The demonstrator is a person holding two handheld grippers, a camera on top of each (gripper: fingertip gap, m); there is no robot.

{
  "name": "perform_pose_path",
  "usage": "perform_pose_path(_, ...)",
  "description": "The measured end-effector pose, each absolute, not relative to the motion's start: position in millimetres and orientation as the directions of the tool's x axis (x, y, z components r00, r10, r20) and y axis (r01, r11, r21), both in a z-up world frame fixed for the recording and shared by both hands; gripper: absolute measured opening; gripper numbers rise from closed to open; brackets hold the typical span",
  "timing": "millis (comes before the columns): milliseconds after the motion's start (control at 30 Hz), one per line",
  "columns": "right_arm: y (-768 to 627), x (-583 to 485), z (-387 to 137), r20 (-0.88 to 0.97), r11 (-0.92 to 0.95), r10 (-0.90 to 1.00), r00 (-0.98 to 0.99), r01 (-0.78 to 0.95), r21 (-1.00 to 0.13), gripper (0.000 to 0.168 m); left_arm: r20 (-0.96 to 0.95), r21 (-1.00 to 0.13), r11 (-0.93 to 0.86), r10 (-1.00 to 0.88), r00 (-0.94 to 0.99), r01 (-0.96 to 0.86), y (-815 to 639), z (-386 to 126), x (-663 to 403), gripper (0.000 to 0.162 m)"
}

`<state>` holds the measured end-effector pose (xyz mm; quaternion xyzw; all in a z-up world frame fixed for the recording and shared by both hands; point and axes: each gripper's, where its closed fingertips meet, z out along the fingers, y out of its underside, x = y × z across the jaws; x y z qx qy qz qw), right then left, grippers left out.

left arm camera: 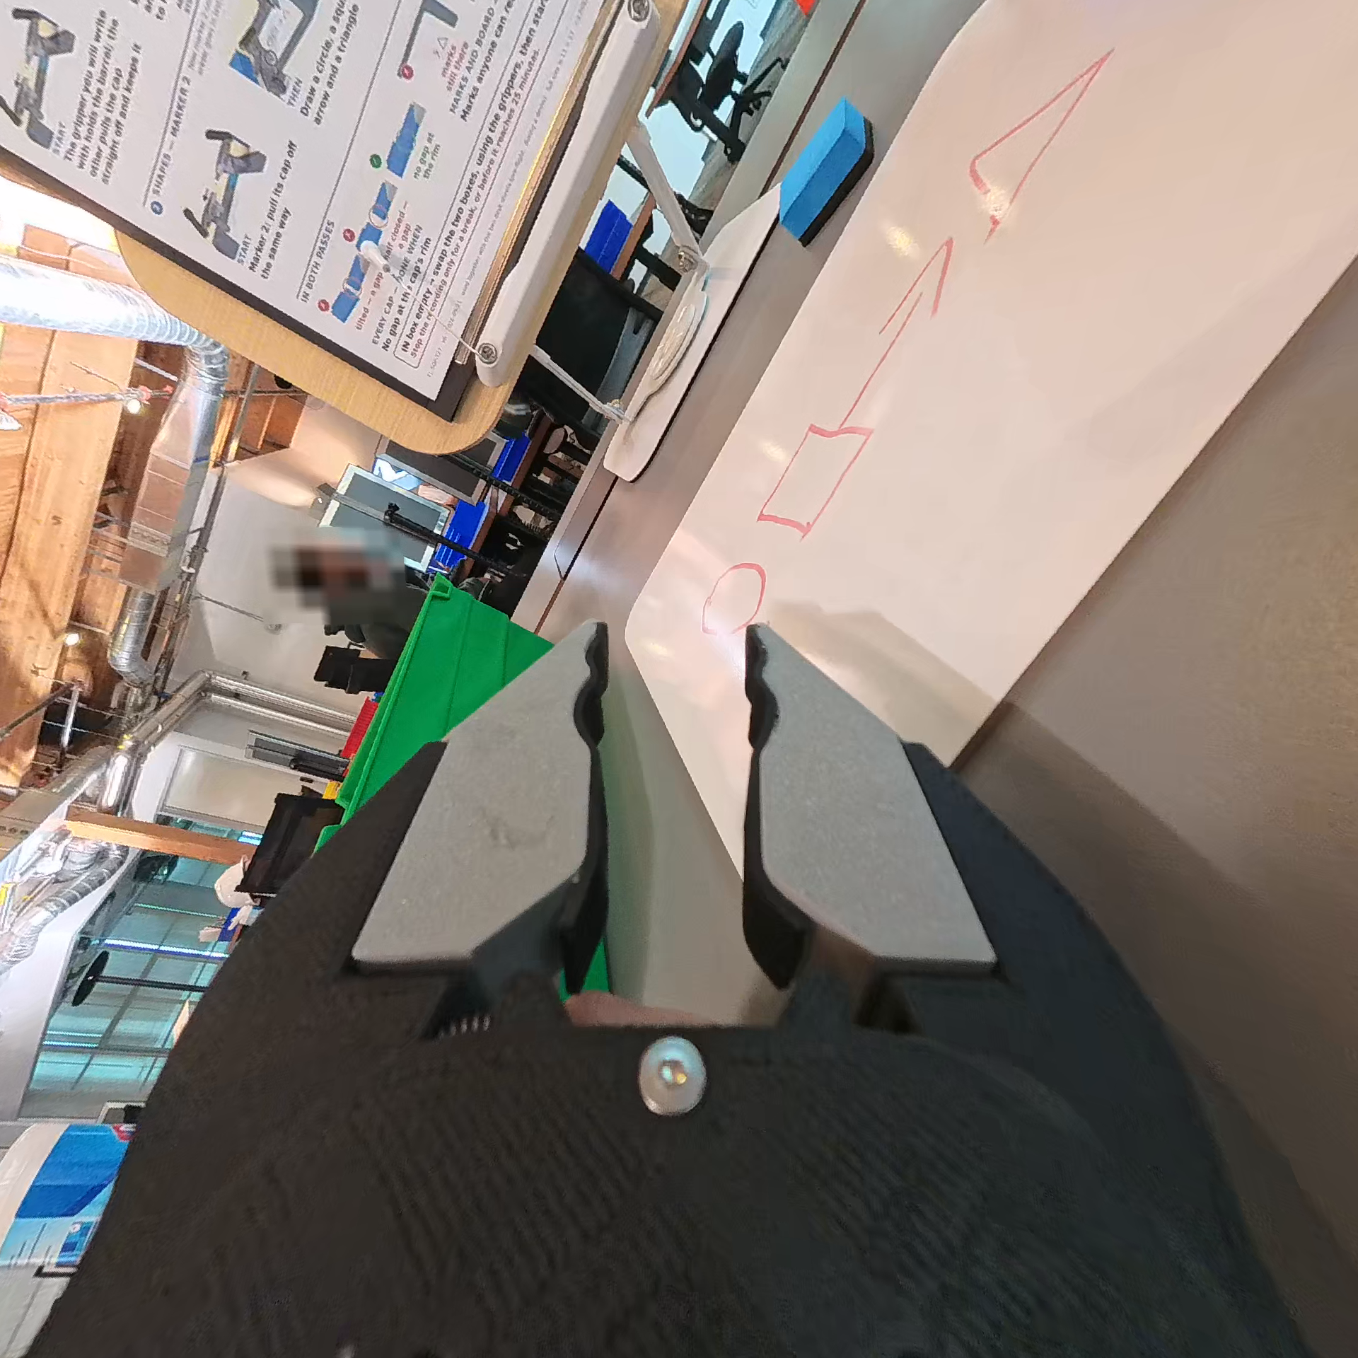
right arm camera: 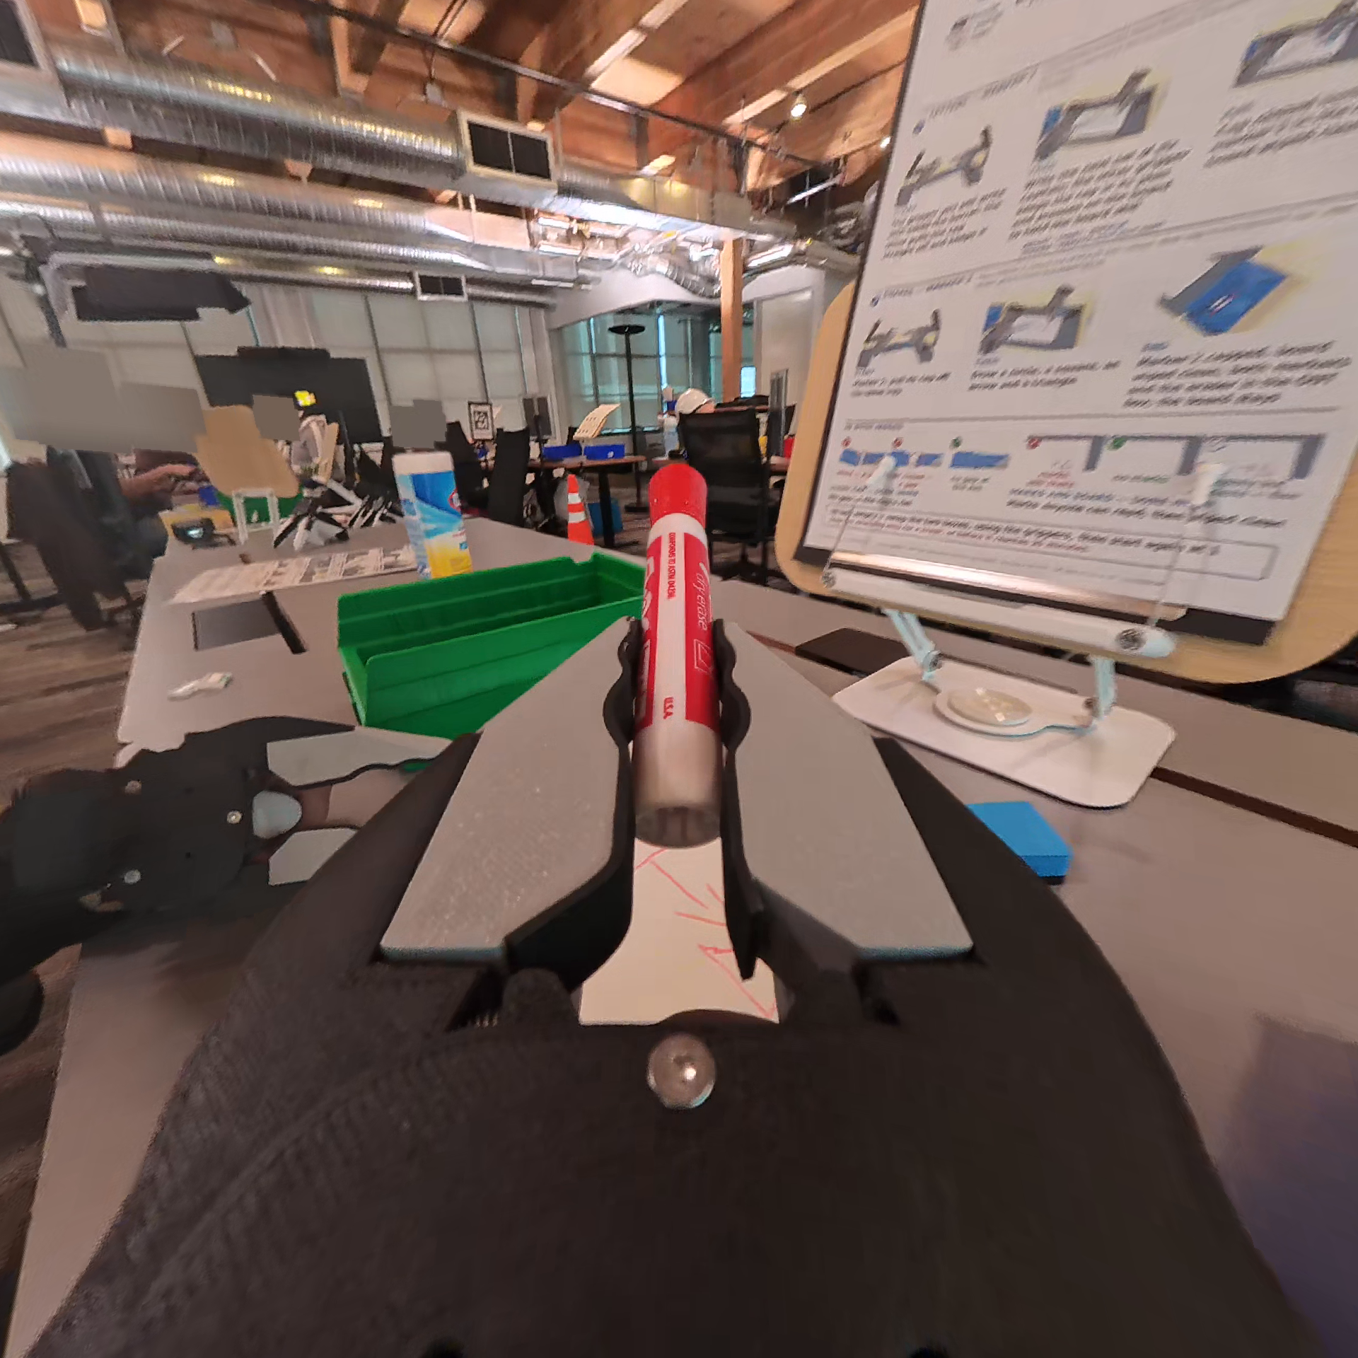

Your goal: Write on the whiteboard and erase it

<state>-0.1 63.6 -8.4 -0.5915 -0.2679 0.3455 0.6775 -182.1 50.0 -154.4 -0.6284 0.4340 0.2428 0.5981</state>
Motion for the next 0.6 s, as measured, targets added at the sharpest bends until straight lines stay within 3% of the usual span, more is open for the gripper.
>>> perform_pose_path(33,63,9,-2,-0.035,0.078,0.769,0.638,-0.149,-0.986,0.016,-0.825,-0.539,0.091,-0.256,0.504,-0.837,50,-155,-182,0.035)
perform_pose_path(200,64,67,25,0.000,0.147,0.659,0.752,-0.129,-0.981,0.016,-0.830,-0.529,0.088,-0.259,0.493,-0.844,50,-157,-182,0.034)
perform_pose_path(433,80,158,23,-0.123,0.116,0.484,0.866,-0.203,-0.972,0.015,-0.843,-0.509,0.086,-0.252,0.476,-0.856,51,-159,-181,0.033)
perform_pose_path(600,95,216,-7,0.027,0.024,0.197,0.980,0.023,-0.999,0.017,-0.850,-0.495,0.085,-0.252,0.462,-0.865,51,-161,-181,0.033)
